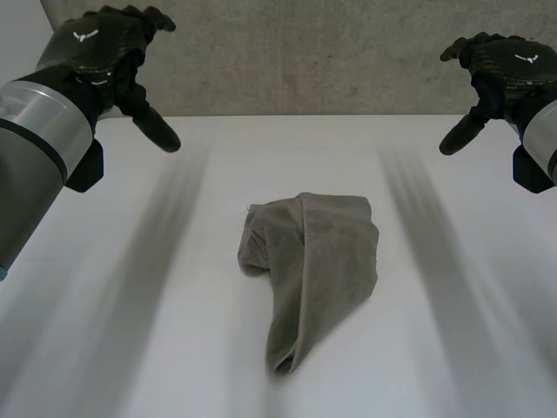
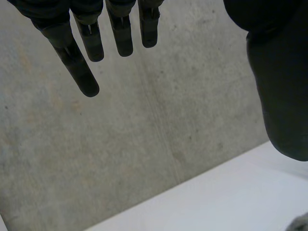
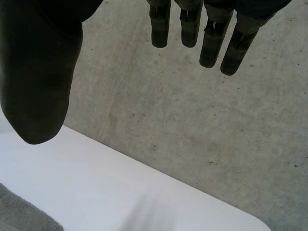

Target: Fold the towel.

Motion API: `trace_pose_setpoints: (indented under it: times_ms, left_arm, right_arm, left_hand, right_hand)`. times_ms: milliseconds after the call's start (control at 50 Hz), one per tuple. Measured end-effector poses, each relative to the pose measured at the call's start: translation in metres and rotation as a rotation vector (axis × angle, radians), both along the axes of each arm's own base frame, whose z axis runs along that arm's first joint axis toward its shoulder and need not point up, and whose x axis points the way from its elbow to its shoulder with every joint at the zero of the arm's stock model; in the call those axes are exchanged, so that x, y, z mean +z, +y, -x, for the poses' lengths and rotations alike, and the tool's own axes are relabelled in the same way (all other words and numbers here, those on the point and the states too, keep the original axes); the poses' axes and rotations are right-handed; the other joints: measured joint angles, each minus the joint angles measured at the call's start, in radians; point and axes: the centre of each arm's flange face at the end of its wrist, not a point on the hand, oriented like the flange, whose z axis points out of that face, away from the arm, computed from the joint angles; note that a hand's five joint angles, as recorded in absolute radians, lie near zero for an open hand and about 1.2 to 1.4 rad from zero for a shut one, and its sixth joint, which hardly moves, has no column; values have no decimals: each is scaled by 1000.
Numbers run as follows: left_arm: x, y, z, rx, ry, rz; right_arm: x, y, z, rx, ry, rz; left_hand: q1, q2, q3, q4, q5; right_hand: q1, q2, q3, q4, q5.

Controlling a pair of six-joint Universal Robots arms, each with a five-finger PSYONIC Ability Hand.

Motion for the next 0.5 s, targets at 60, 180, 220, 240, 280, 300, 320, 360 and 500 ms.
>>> trace_pose_setpoints:
  times_ms: [60, 180, 220, 240, 280, 300, 320, 360, 500]
  left_arm:
    - [-5, -1, 0, 0, -14, -28]
    - [-9, -2, 0, 1, -25, -49]
    - [-9, -2, 0, 1, -25, -50]
    - [-9, -2, 0, 1, -25, -49]
    - [-9, -2, 0, 1, -26, -49]
    - [-9, -2, 0, 1, -26, -48]
    - [-9, -2, 0, 1, -25, -48]
    - [-9, -2, 0, 1, -25, -47]
    - [-10, -2, 0, 0, -27, -49]
  right_arm:
    - [-1, 1, -1, 4, 1, -3]
    - [-2, 2, -2, 11, 2, -6]
    - [-3, 2, -3, 12, 3, -8]
    - [-3, 2, -3, 12, 3, -9]
    - [-4, 2, -3, 13, 3, -10]
    - [-4, 2, -3, 14, 3, -11]
    - [-4, 2, -3, 14, 3, -11]
    - [-4, 2, -3, 14, 4, -12]
    - [-4, 2, -3, 18, 7, -6]
  left_hand:
    - [0, 0, 0, 0, 0]
    - [0, 0, 0, 0, 0]
    - [0, 0, 0, 0, 0]
    - [0, 0, 0, 0, 0]
    - [0, 0, 0, 0, -1]
    - [0, 0, 0, 0, -1]
    - [0, 0, 0, 0, -1]
    - [0, 0, 0, 0, 0]
    - [0, 0, 0, 0, -1]
  right_hand:
    - [-4, 0, 0, 0, 0]
    - [-4, 0, 0, 0, 0]
    - [-4, 0, 0, 0, 0]
    - [-4, 0, 0, 0, 0]
    - [-4, 0, 0, 0, 0]
    - [-4, 0, 0, 0, 0]
    - [-4, 0, 0, 0, 0]
    - [-4, 0, 0, 0, 0]
    - [-4, 0, 0, 0, 0]
